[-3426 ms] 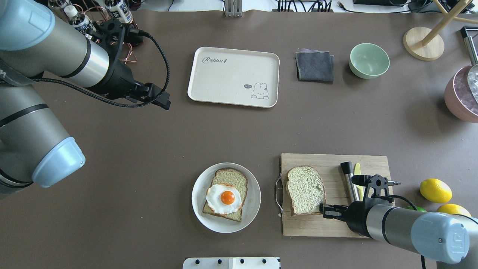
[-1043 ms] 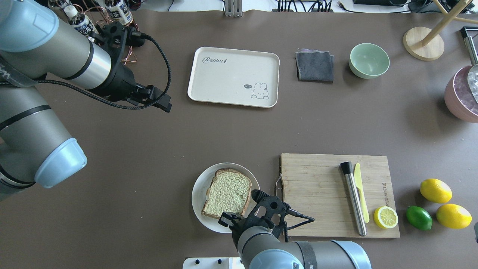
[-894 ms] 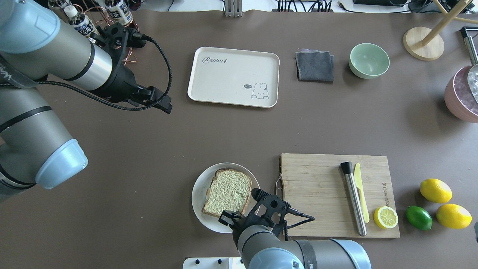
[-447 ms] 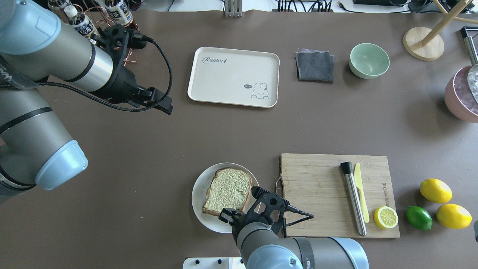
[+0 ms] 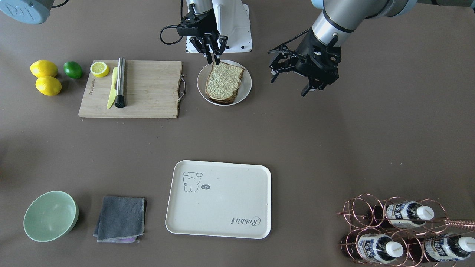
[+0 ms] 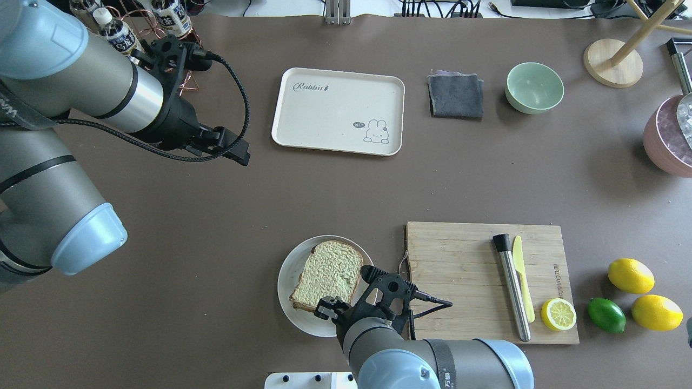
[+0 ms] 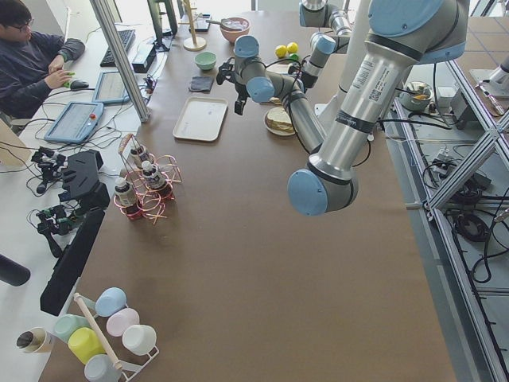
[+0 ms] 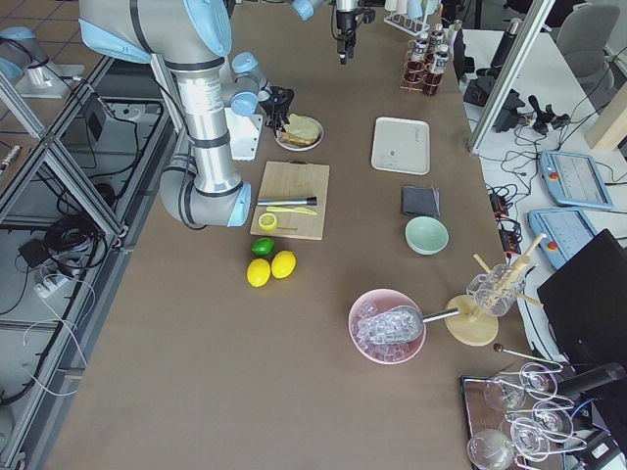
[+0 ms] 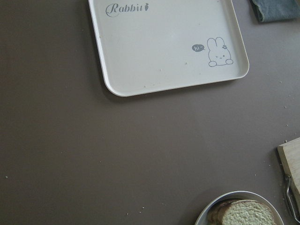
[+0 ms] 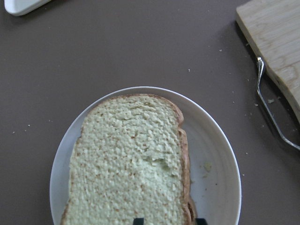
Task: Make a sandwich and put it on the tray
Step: 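Lay the bread slice on top of the egg with the right gripper, then raise the right gripper away from the plate while the left arm moves toward the plate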
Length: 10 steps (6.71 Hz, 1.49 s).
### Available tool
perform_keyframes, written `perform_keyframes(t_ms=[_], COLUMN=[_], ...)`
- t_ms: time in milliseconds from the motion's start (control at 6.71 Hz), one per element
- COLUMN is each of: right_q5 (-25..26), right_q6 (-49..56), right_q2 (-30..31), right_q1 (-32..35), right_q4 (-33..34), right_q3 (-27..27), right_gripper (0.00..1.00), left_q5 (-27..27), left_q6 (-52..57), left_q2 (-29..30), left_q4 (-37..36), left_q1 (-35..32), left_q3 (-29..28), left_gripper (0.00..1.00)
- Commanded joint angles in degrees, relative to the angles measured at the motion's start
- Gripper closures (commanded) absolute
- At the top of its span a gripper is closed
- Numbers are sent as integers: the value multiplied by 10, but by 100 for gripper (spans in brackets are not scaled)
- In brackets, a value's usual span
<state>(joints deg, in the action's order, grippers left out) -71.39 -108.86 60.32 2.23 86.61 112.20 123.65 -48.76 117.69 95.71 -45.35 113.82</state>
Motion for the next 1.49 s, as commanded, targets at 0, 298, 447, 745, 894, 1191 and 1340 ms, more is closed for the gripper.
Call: perform_keyframes(t_ms=[0, 298, 447, 745, 894, 1191, 1340], right_q5=[-12, -135, -199, -293, -313, -428, -482], right_q6=[17, 44, 89, 192, 266, 449, 578], right_q2=[1, 8, 13, 64, 88, 148, 188], right_q1=[15, 106, 172, 273, 321, 445, 513], right_q4=[2, 40, 68, 85, 87, 86, 86], right_q3=[13, 38, 48, 67, 69, 70, 69], right_gripper=[0, 0, 0, 0, 0, 0, 0], left_q5=[0, -3, -6, -14, -18, -38, -42], left_q6=[0, -16, -36, -53, -53, -56, -62], left_q2=[0, 0, 0, -6, -9, -10, -10], left_q4=[0, 0, 8, 18, 28, 59, 77], left_q1=[0, 14, 27, 44, 55, 79, 87], left_q3=[1, -1, -2, -4, -8, -36, -52], left_gripper=[2, 2, 2, 2, 2, 2, 2])
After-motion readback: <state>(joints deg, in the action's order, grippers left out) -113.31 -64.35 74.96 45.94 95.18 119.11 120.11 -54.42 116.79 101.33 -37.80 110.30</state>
